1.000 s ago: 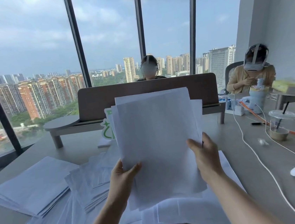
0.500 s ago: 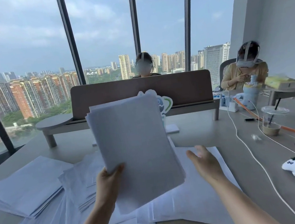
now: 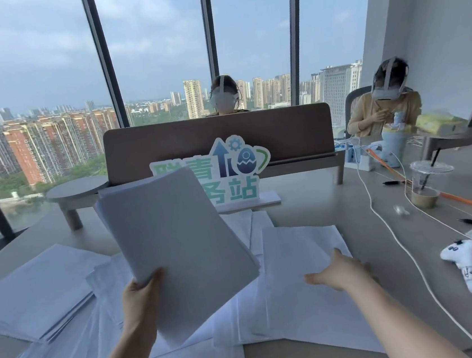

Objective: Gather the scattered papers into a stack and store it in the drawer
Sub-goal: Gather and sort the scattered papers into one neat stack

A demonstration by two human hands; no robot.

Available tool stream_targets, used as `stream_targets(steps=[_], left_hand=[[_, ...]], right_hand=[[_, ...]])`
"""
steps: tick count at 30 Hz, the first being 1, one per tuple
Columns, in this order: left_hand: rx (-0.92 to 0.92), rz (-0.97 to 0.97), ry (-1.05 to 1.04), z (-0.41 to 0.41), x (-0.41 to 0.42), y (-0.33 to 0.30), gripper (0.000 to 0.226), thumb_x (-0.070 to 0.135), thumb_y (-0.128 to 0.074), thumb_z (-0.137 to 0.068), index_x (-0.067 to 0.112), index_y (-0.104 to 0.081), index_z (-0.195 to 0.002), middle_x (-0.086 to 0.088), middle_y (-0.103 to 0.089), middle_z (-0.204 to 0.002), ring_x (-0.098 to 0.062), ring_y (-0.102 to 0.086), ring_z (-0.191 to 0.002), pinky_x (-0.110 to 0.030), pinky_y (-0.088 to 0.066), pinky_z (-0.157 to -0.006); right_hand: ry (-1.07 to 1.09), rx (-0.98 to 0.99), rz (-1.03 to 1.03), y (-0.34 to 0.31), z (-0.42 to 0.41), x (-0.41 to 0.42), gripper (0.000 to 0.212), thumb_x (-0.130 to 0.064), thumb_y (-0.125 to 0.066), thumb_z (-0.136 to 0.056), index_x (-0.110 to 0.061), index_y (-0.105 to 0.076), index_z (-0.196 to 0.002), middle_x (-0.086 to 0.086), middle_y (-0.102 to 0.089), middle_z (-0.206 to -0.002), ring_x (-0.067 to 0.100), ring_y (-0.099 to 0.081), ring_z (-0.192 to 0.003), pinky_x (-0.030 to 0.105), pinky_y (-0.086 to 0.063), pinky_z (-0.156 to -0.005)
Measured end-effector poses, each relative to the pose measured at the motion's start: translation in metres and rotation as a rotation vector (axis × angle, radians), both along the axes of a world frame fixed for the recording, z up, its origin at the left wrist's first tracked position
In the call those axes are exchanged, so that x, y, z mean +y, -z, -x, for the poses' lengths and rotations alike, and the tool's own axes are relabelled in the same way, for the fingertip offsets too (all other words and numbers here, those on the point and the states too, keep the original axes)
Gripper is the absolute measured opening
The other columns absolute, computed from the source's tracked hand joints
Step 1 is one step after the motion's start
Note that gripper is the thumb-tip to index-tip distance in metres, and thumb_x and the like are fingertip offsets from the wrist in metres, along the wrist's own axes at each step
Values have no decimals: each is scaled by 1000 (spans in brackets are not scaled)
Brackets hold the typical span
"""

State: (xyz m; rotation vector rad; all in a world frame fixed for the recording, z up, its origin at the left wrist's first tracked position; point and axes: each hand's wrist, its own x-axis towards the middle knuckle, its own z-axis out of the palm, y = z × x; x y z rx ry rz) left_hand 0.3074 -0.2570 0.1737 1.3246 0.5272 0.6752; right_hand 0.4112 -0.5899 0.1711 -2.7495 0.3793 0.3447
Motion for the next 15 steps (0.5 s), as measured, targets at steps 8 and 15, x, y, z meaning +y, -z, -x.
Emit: stream_targets(steps=[8, 15], left_hand=[[24, -6, -13, 3, 0, 3, 15, 6, -66, -87, 14, -62, -74, 3, -65, -61, -16, -54, -62, -14, -47, -42], [43, -24, -4, 6, 1, 5, 14, 7, -66, -87, 14, -62, -76, -5, -61, -72, -17, -54, -63, -27, -44, -57]], right_hand=[[-94, -6, 59, 10, -7, 16, 112, -65, -69, -50, -23, -25, -143, 14, -49, -134, 34, -41, -127, 43, -41, -99], [79, -41, 104, 15, -22, 13, 113, -57, -76, -58, -12, -22, -147, 20, -43, -139, 38, -39, -127, 42, -40, -99]])
